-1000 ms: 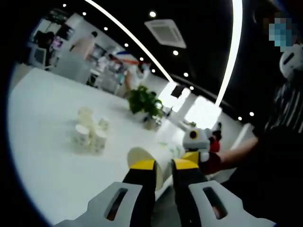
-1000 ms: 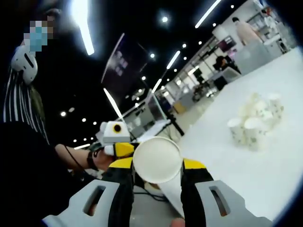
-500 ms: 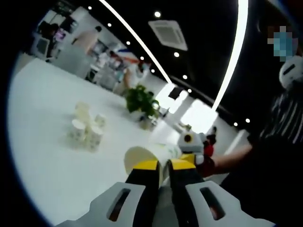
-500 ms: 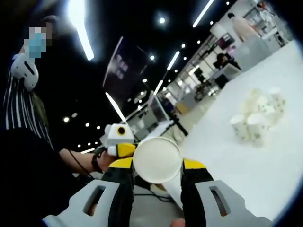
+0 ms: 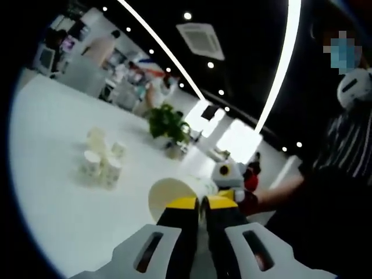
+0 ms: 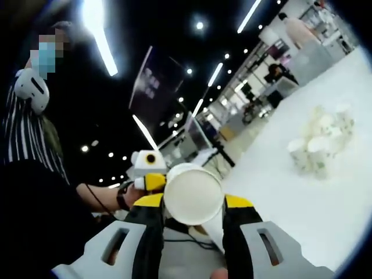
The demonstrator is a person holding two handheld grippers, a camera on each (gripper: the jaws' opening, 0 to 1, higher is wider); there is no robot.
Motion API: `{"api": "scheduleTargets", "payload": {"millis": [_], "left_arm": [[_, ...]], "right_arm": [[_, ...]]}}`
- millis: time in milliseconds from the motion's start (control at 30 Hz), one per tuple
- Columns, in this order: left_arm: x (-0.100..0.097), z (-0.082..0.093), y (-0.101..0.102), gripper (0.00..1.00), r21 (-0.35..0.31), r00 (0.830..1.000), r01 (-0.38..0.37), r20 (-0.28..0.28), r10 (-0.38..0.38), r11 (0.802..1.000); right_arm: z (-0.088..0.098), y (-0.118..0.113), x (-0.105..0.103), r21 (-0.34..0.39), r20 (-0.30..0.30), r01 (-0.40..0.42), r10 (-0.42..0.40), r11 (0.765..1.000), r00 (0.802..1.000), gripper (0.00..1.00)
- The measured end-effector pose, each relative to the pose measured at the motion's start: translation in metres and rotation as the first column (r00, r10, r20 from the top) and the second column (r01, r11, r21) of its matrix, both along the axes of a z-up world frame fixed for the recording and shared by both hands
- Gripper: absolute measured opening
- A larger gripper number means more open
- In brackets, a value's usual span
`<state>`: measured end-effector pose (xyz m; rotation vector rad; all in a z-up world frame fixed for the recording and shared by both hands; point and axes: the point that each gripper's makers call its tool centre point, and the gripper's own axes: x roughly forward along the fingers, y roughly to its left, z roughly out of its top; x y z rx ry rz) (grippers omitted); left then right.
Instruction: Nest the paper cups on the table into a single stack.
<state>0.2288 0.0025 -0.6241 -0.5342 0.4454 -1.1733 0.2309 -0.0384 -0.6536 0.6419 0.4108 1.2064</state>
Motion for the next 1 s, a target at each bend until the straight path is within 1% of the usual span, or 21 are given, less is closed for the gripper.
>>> {"api": "scheduleTargets", "payload": {"millis": [100,233,433,867,1000], "left_arm": [[-0.0010,0.0011,-0.0012,0.01,0.005,1.000,0.013,0.008,-0.013,1.000],[-0.0025,0.0016,-0.0031,0.00,0.025,0.999,0.025,0.034,-0.026,0.999],[-0.0052,0.0024,-0.0067,0.00,0.047,0.998,0.043,0.051,-0.045,0.998],[-0.0088,0.0002,-0.0068,0.00,0.052,0.998,0.054,0.039,-0.057,0.997],[-0.0086,-0.0003,-0.0059,0.00,0.051,0.998,0.054,0.035,-0.055,0.997]], "right_arm": [[-0.0021,-0.0014,0.0024,-0.010,0.012,0.010,-0.010,1.000,1.000,0.36],[-0.0033,-0.0021,0.0030,-0.016,0.015,0.016,-0.016,1.000,1.000,0.36],[-0.0025,-0.0027,0.0044,-0.018,0.021,0.021,-0.021,1.000,1.000,0.37],[-0.0031,-0.0036,0.0032,-0.017,0.027,0.032,-0.031,0.999,0.999,0.38],[-0.0006,-0.0049,0.0039,-0.009,0.034,0.039,-0.039,0.999,0.999,0.39]]}}
